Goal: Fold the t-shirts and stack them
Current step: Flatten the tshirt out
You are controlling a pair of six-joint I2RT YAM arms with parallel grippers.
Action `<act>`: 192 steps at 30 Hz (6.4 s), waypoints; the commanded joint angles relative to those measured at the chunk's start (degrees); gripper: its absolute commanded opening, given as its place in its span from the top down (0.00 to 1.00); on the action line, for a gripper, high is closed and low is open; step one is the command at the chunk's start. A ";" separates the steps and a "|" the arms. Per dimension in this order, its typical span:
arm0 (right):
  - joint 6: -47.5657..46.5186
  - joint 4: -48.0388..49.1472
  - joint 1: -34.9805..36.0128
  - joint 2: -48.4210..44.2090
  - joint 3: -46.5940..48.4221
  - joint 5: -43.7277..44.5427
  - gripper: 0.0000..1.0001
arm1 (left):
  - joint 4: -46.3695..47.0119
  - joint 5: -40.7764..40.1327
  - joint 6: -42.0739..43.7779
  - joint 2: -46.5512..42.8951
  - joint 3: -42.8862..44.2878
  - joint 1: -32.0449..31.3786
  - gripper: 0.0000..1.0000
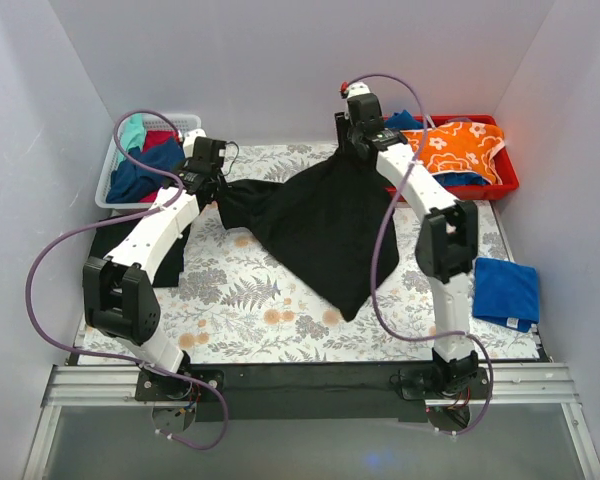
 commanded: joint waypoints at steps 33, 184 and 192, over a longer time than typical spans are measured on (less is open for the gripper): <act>20.88 -5.95 27.15 -42.12 -64.94 -10.26 0.39 | -0.28 -0.49 -4.78 2.48 -5.72 3.17 1.00; -1.44 -3.57 -11.08 -43.69 -1.75 -8.77 0.99 | 7.01 8.04 5.76 -8.33 49.30 7.66 1.00; -1.27 -4.71 -10.99 -51.77 -6.75 -11.67 0.99 | 6.22 8.03 5.15 -17.19 44.82 7.66 1.00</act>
